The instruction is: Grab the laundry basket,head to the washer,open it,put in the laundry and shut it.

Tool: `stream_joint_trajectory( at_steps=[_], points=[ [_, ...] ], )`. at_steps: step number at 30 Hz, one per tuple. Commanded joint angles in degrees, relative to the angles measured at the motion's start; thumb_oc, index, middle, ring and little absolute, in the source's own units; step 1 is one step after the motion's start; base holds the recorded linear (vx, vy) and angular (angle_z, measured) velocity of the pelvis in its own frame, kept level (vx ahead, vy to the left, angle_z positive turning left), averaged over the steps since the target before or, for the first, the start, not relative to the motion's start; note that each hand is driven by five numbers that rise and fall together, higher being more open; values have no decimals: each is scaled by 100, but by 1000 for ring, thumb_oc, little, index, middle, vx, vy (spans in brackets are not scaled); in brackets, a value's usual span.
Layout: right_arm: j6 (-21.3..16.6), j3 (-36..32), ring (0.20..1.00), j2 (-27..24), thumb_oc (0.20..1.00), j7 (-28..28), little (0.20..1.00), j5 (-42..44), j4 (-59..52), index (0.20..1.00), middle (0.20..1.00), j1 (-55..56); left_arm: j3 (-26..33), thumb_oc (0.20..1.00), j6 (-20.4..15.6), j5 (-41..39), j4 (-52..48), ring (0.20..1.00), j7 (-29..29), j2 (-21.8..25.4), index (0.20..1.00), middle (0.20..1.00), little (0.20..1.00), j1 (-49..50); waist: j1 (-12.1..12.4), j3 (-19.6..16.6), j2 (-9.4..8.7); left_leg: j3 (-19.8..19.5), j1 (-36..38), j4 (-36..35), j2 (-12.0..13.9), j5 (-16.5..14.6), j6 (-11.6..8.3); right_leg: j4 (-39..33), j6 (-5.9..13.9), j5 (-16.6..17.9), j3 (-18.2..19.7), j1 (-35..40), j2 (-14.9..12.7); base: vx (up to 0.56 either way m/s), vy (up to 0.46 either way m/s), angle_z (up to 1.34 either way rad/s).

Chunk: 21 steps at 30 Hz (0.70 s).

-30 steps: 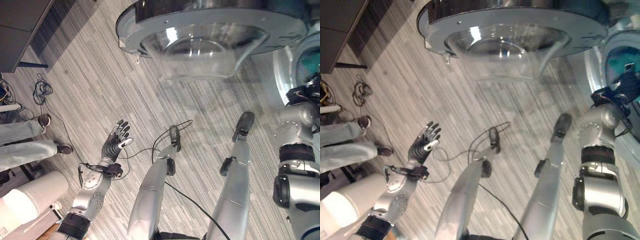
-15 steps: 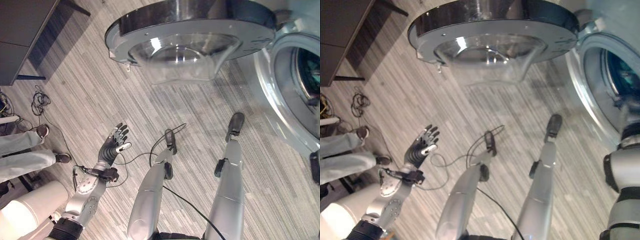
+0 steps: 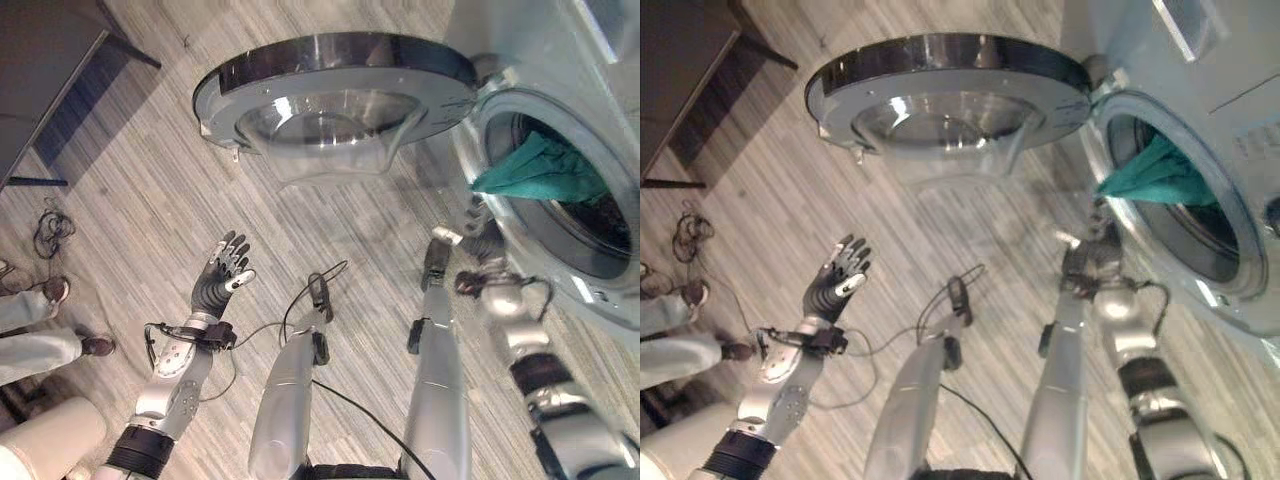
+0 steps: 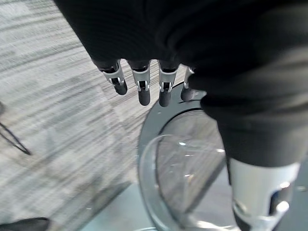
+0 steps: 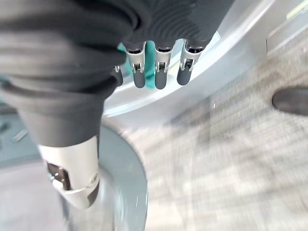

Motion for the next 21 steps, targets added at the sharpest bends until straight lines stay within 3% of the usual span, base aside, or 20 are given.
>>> stream_joint_trajectory(
  at_steps=[1,4,5,6,8,10,12,13,16,18,20,21],
  points=[
    [-161,123,1000,-2,1000,309,1000,-354,-452,1000,1000,333,274,1000,-333,257,-50,1000,40,84,1000,1000,1000,340,-38,18,-127,-71,504,355,2,-811,2,306,369,-744,-7,645,-180,-9,140,-10],
    [-102,130,1000,90,1000,670,1000,-349,-771,1000,1000,1115,346,1000,-292,369,41,1000,6,107,1000,1000,1000,471,-111,-127,-366,-2,984,569,44,-1035,76,168,406,-716,11,1176,-209,49,119,-20],
    [-98,127,1000,90,1000,672,1000,-350,-780,1000,1000,1128,342,1000,-292,369,40,1000,6,108,1000,1000,1000,477,-107,-124,-367,1,997,568,45,-1038,76,163,406,-715,12,1189,-208,11,116,-35],
    [-97,-2,1000,118,1000,882,1000,-288,-1057,1000,1000,1654,425,1000,-263,565,186,1000,46,125,1000,1000,1000,562,-206,-347,-611,106,1252,598,39,-998,154,4,409,-540,28,1432,-273,-11,69,-33],
    [-96,-87,1000,99,1000,955,1000,-292,-1216,1000,1000,1904,454,1000,-276,648,204,1000,73,134,1000,1000,1000,621,-223,-438,-691,145,1397,598,61,-1035,169,-46,429,-532,29,1574,-273,21,97,-28],
    [-136,-532,1000,16,1000,1185,1000,-244,-1828,1000,1000,2576,666,1000,-209,923,299,1000,148,164,1000,1000,1000,848,-330,-864,-927,266,1904,537,140,-1170,243,-220,517,-475,66,1945,-245,159,153,-45],
    [-159,-717,1000,-49,1000,1245,1000,-246,-2047,1000,1000,2774,740,1000,-198,1015,297,1000,120,180,1000,1000,1000,970,-351,-1000,-963,332,2122,460,148,-1204,265,-284,563,-451,83,2067,-234,123,129,-40],
    [-245,-1248,1000,-221,1000,1316,1000,-334,-2691,1000,1000,3141,861,1000,-113,1193,347,1000,62,169,1000,1000,1000,1188,-424,-1265,-1044,478,2466,304,152,-1270,342,-374,662,-362,148,2248,-210,101,120,-36],
    [-300,-1770,1000,-261,1000,1331,1000,-368,-3101,1000,1000,3381,1018,1000,-72,1396,274,1000,15,164,1000,1000,1000,1428,-516,-1520,-1108,610,2771,127,105,-1334,425,-416,752,-245,228,2351,-185,89,105,-40],
    [-426,-2789,1000,-300,1000,1181,1000,-623,-3940,1000,1000,3558,1222,1000,1,1559,288,1000,-76,63,1000,1000,1000,1563,-636,-1880,-1173,670,3184,-186,9,-1378,509,-431,842,-146,324,2532,-137,123,103,-30],
    [-436,-3058,1000,-302,1000,1085,1000,-688,-4124,1000,1000,3528,1226,1000,27,1609,295,1000,-83,20,1000,1000,1000,1546,-644,-1962,-1176,676,3342,-334,-30,-1364,525,-421,855,-132,348,2607,-129,90,75,-6],
    [-508,-3587,1000,-371,1000,862,1000,-873,-4497,1000,1000,3374,1209,1000,66,1670,333,1000,-128,-71,1000,1000,1000,1475,-711,-2140,-1180,617,3545,-545,-78,-1370,568,-332,858,-141,417,2686,-92,61,40,1]
  ],
)
